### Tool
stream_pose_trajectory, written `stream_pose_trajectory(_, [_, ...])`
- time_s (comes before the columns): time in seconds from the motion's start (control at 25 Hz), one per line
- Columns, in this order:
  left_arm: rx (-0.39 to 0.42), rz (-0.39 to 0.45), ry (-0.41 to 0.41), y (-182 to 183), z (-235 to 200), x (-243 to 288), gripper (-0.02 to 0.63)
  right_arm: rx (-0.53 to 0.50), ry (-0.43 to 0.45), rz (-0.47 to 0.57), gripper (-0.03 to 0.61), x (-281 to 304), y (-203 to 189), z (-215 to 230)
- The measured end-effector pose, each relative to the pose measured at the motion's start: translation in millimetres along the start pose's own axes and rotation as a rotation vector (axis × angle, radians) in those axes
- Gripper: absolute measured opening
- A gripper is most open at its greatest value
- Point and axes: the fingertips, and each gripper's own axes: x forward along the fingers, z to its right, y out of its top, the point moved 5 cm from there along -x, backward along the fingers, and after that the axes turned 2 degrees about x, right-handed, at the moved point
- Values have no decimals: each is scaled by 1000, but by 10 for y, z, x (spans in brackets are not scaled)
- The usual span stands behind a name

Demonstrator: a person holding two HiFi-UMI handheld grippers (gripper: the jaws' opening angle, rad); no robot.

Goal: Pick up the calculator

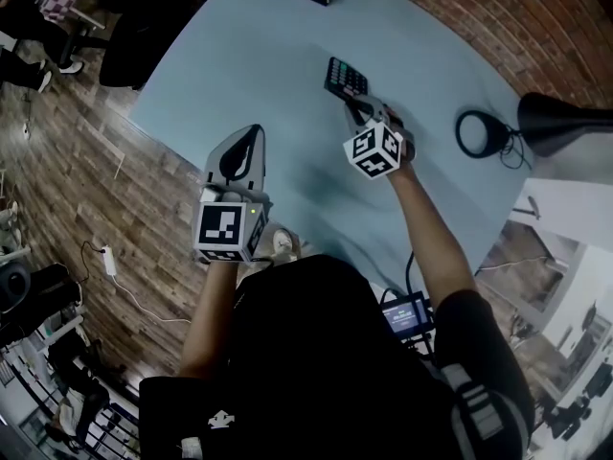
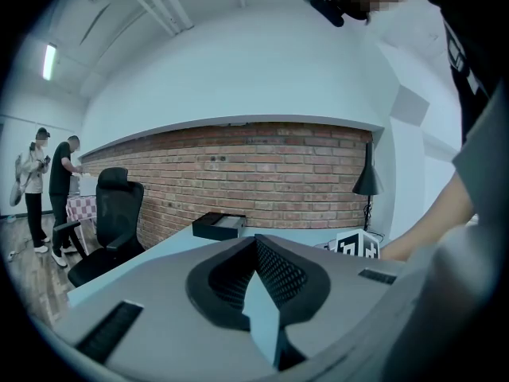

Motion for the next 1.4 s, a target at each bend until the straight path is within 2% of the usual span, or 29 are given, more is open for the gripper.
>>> stream_pose_trajectory(0.24, [2,17,2,46,8,-30,8,205,11,73,46,-173,97,38])
stream_pose_trajectory(0.68, [-8,35,-3,126,90,-47,8,533,10,341,46,-711,531,239])
stream_pose_trajectory(1.04, [5,93,28,260,32,-58,8,613,35,499,46,-1128,949,284])
stream_pose_trajectory(1.4, [15,146,24,383,-60,-103,8,653,27,596,46,-1473,1271,250])
